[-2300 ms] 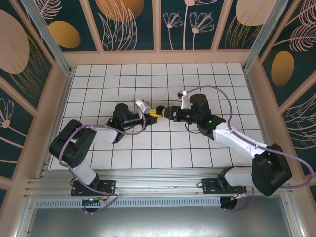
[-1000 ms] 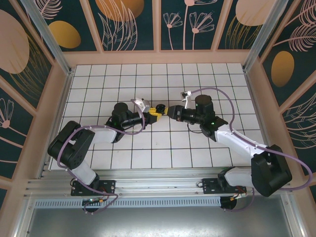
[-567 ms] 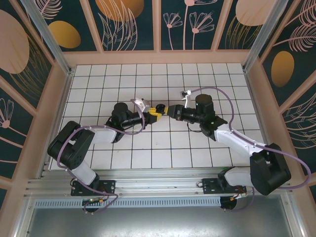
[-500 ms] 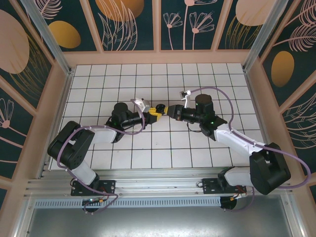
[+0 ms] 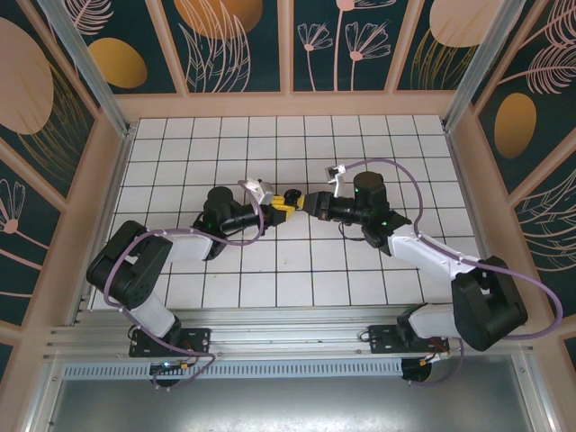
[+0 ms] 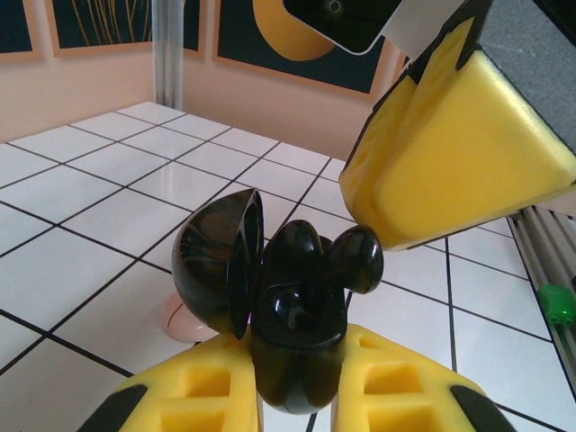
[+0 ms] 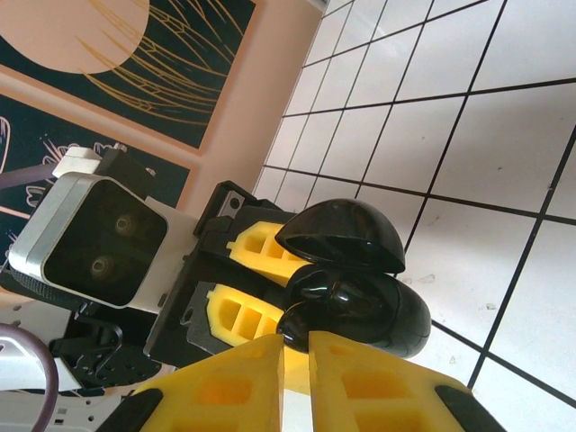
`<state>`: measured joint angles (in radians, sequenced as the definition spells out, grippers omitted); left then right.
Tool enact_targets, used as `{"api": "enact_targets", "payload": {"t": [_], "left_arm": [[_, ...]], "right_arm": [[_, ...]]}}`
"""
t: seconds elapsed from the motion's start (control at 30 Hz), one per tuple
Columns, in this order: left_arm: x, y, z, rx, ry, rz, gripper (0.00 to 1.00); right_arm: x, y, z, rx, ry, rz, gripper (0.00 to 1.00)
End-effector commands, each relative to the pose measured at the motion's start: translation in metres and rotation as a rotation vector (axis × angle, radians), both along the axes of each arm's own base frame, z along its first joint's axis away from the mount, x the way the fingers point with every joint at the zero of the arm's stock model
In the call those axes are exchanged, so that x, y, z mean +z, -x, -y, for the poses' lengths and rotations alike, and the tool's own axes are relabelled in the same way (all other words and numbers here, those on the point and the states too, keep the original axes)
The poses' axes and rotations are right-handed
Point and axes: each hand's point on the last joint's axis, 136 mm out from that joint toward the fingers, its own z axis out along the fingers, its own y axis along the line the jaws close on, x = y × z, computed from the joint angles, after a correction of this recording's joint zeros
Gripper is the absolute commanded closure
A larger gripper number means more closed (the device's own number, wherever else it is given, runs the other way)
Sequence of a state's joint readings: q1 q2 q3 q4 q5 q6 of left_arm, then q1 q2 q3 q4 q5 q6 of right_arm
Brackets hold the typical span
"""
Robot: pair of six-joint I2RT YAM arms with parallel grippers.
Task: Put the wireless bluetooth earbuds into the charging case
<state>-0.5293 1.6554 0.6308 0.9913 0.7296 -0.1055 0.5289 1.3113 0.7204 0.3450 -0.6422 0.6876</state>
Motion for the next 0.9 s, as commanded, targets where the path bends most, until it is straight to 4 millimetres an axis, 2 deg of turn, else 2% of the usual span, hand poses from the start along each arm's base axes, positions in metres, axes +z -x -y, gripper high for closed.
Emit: {"api": "enact_targets", "payload": {"t": [0.0, 0.33, 0.37, 0.63, 0.87], "left_arm": [[0.023, 0.001, 0.003, -0.024, 0.037, 0.058, 0.93], [0.022, 0.001, 0.003, -0.024, 0.034, 0.054, 0.93], [0.023, 0.001, 0.003, -0.025, 0.035, 0.055, 0.93], [0.022, 0.000, 0.003, -0.022, 0.033, 0.054, 0.93], [0.022, 0.001, 0.003, -0.026, 0.030, 0.054, 0.93]], "right_arm": [[0.009, 0.001, -0.007, 0.030, -0.027, 0.032, 0.84], [0.009, -0.002, -0.010, 0.034, -0.026, 0.033, 0.86], [0.010, 0.003, -0.016, 0.051, -0.026, 0.036, 0.86], [0.010, 0.002, -0.022, 0.062, -0.012, 0.038, 0.87], [0.010, -0.001, -0.022, 0.046, -0.005, 0.041, 0.85]]}}
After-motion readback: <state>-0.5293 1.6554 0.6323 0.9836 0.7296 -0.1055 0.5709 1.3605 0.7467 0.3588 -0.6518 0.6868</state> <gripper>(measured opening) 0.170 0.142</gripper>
